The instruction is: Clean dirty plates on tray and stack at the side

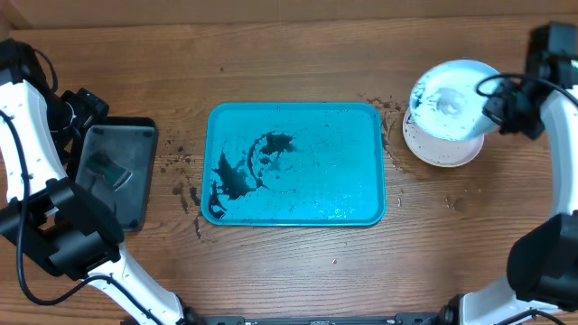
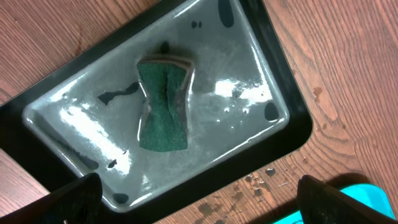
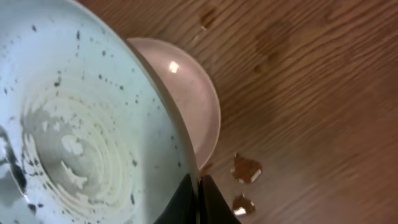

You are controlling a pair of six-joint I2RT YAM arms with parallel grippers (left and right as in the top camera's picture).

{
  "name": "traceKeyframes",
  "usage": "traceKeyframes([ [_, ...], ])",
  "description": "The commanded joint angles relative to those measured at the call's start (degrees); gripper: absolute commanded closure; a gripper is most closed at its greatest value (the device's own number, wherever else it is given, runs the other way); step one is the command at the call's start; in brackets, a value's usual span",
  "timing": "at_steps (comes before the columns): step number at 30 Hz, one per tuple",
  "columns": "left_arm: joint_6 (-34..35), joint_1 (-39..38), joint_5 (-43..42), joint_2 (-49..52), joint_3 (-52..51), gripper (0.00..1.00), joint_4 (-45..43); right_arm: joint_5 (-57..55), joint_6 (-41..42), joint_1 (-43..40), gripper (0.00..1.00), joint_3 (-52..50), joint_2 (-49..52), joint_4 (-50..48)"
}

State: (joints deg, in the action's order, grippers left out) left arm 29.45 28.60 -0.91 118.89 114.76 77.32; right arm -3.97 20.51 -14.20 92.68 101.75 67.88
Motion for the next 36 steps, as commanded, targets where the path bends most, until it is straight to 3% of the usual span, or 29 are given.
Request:
traceKeyframes([
  [1, -0.7, -0.28, -0.2, -0.87, 0.72, 0.0, -0.02, 4.13, 1.05, -2.16, 0.96, -7.54, 0.28, -6.21],
  [4, -0.7, -0.28, -0.2, -0.87, 0.72, 0.0, -0.02, 4.35, 2.05, -2.49, 0.96, -14.71, 0.28, -13.99],
  [10, -0.7, -0.28, -0.22, -0.87, 0.72, 0.0, -0.07, 4.57, 2.08, -2.36, 0.92, -19.26, 0.33, -19.87],
  [11, -0.7, -0.28, -0.2, -0.87, 0.72, 0.0, -0.02, 4.57, 2.08, -2.38, 0.86, -19.54, 0.33, -20.2],
  [12, -0.72, -0.28, -0.2, -0.87, 0.72, 0.0, -0.04, 4.57, 2.08, -2.38, 0.7, -19.63, 0.33, -20.24],
  [15, -0.7, -0.26, -0.2, -0.87, 0.72, 0.0, -0.02, 5.92, 1.97, -2.32, 0.33, -19.41, 0.26, -20.04],
  [16, -0.72, -0.22, -0.2, -0.87, 0.72, 0.0, -0.02, 6.97, 1.77, -2.32, 0.3, -18.91, 0.11, -19.3],
  [19, -0.7, -0.24, -0.2, -0.87, 0.72, 0.0, -0.02, 9.62, 1.77, -2.25, 0.29, -16.72, -1.68, -15.58],
  [24, -0.7, -0.66, -0.2, -0.87, 0.72, 0.0, -0.02, 11.08, 1.55, -1.22, 0.27, -15.67, -14.16, -9.73],
  [28, -0.7, -0.66, -0.2, -0.87, 0.72, 0.0, -0.02, 11.78, 0.81, 4.02, 0.26, -15.8, -25.51, -5.64],
  [31, -0.72, -0.55, -0.2, -0.87, 0.72, 0.0, -0.02, 11.76, 0.55, 12.57, 0.26, -15.8, -30.86, -2.62],
  [32, -0.7, -0.55, -0.2, -0.87, 0.72, 0.0, -0.02, 11.72, 0.52, 17.31, 0.0, -15.8, -31.93, -1.27],
  [36, -0.7, -0.57, -0.2, -0.87, 0.72, 0.0, -0.02, 10.99, 0.5, 24.57, 0.0, -15.8, -31.87, 2.01],
])
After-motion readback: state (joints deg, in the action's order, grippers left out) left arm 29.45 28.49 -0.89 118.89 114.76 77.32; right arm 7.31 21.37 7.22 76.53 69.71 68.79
